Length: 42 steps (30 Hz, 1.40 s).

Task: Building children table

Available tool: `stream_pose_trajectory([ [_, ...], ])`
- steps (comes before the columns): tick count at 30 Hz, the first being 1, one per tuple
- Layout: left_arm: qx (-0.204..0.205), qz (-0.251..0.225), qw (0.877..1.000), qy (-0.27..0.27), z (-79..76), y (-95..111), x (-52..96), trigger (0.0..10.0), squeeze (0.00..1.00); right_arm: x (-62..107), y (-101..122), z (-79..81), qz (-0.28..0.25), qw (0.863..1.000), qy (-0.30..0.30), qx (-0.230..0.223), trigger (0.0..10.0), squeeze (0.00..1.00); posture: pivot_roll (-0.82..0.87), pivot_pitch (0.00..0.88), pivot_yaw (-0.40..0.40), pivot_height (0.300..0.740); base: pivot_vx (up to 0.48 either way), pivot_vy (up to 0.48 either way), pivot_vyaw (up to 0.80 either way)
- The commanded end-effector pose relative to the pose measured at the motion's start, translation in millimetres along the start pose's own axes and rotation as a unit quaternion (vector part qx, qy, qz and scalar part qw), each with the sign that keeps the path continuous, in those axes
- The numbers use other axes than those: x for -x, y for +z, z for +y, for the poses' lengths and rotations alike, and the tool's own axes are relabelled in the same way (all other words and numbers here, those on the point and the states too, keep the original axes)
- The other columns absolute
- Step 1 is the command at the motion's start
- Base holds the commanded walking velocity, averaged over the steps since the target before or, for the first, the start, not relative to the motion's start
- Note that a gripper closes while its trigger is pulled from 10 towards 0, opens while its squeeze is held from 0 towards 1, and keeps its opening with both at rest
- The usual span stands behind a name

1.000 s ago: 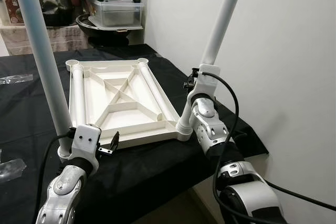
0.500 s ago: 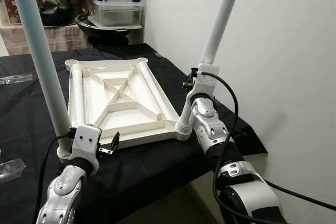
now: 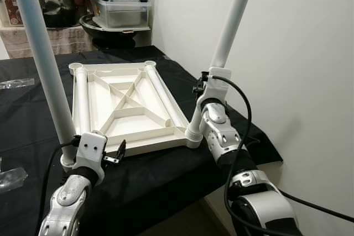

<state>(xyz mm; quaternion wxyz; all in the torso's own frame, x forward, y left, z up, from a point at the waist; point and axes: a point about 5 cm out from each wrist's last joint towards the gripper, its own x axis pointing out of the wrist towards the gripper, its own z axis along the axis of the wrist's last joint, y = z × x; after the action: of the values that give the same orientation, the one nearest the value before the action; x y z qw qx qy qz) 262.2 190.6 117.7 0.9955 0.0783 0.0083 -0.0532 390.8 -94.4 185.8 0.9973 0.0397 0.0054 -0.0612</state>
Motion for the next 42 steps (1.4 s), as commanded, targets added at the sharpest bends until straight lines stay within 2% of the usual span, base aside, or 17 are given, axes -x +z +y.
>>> stream_pose_trajectory([
  [1, -0.001, -0.001, 1.000, -0.008, -3.0, 0, -2.2, 10.0, 0.00, 5.9, -40, -13.3, 0.087, 0.995, -0.017, 0.042, 10.0, 0.00, 0.04, 0.000, -0.121, 0.740, 0.000, 0.000, 0.00],
  [22, 0.000, -0.002, 1.000, -0.013, -5.5, 0, -3.5, 10.0, 0.00, 2.5, -20, -9.0, 0.063, 0.998, -0.006, 0.030, 10.0, 0.00, 0.03, 0.000, -0.117, 0.740, 0.000, 0.000, 0.00],
  [33, 0.000, -0.002, 1.000, -0.014, -5.4, 0, -3.3, 10.0, 0.00, 2.9, -20, -8.1, 0.064, 0.998, -0.004, 0.030, 10.0, 0.00, 0.03, 0.000, -0.117, 0.740, 0.000, 0.000, 0.00],
  [42, 0.022, -0.019, 0.999, -0.026, -7.5, 5, -3.2, 10.0, 0.00, 3.9, -21, -8.2, 0.068, 0.997, -0.002, 0.029, 10.0, 0.00, 0.03, 0.000, -0.117, 0.740, 0.000, 0.000, 0.00],
])
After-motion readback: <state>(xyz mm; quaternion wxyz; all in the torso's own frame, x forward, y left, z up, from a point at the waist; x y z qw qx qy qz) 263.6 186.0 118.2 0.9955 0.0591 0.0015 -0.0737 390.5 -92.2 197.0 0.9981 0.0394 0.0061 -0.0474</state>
